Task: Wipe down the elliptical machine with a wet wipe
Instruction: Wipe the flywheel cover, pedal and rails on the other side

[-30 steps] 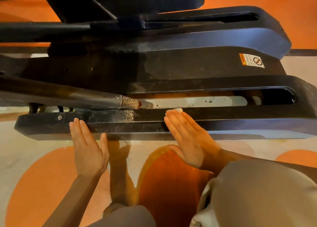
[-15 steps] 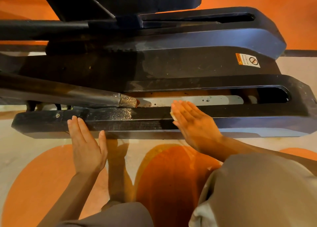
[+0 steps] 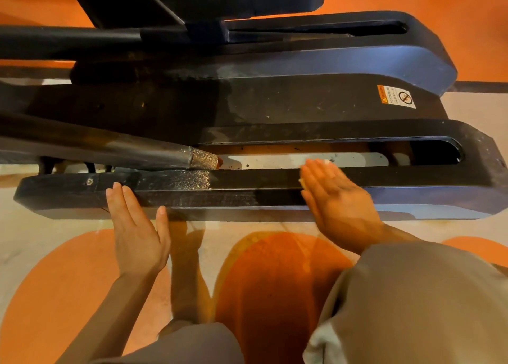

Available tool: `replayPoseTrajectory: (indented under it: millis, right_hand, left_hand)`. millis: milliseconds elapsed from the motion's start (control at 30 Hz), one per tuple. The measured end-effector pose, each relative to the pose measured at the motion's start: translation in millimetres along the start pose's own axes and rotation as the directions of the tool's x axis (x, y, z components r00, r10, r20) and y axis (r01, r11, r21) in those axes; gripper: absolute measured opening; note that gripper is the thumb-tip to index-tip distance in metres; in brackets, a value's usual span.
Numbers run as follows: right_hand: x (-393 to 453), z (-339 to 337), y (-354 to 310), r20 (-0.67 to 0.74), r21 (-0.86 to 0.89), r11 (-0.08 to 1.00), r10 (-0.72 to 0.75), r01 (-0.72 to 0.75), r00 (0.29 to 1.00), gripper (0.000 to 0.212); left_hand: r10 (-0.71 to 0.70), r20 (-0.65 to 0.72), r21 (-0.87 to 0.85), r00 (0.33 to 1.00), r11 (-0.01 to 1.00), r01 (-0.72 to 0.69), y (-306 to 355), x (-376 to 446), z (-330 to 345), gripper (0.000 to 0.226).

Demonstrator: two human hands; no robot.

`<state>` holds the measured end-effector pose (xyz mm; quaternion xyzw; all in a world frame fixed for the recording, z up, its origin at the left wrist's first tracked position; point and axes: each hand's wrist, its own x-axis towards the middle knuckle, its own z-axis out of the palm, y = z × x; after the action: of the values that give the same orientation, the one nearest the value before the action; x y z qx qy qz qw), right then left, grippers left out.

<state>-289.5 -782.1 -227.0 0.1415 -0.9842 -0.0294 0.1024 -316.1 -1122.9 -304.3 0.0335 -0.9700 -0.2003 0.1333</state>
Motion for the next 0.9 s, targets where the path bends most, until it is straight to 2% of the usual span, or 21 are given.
replayPoseTrajectory:
  millis: [167, 233, 333, 433, 533, 633, 667, 767, 900]
  right_hand:
    - [51, 23, -44, -0.009, 0.051, 0.96, -0.276, 0.276, 0.961, 0.046]
    - [52, 24, -44, -0.023, 0.087, 0.942, -0.323, 0.324, 0.946, 0.053]
    - [28, 17, -22, 0.0, 0.159, 0.948, -0.278, 0.275, 0.961, 0.06]
    - [-10, 7, 11, -0.024, 0.042, 0.987, -0.151, 0.152, 0.988, 0.064]
    - [-34, -5, 31, 0.04, -0.048, 0.999, -0.017, 0.019, 0.999, 0.079]
    - [-32, -3, 24, 0.063, 0.003, 1.0, 0.028, -0.028, 0.998, 0.083]
    - [-27, -1, 15, 0.04, 0.046, 0.999, -0.001, -0.001, 0.999, 0.082]
    - [3, 9, -16, 0.001, 0.173, 0.964, -0.207, 0.204, 0.978, 0.068]
    - [65, 21, -66, 0.071, 0.187, 0.9, -0.413, 0.395, 0.908, 0.068]
  left_hand:
    - [-0.023, -0.002, -0.005, 1.0, 1.0, 0.023, 3, 1, -1, 0.072]
    - [-0.026, -0.001, 0.001, 1.0, 1.0, 0.026, 2, 1, -1, 0.072]
    - [-0.025, -0.004, -0.007, 1.0, 1.0, 0.025, 1, 0, 0, 0.071]
    - [-0.032, -0.007, -0.013, 0.999, 0.999, 0.032, 2, 0, 1, 0.071]
    - [-0.028, -0.021, -0.024, 0.999, 0.999, 0.028, 3, 1, 3, 0.072]
    - [-0.043, -0.029, -0.054, 0.999, 0.998, 0.042, 6, 1, 5, 0.072]
    - [-0.048, -0.031, -0.06, 0.998, 0.997, 0.046, 6, 2, 5, 0.071]
    - [-0.031, -0.041, -0.062, 0.999, 0.998, 0.028, 5, 4, 2, 0.067]
    - [-0.037, -0.036, -0.043, 0.999, 0.998, 0.035, 6, 4, -3, 0.064]
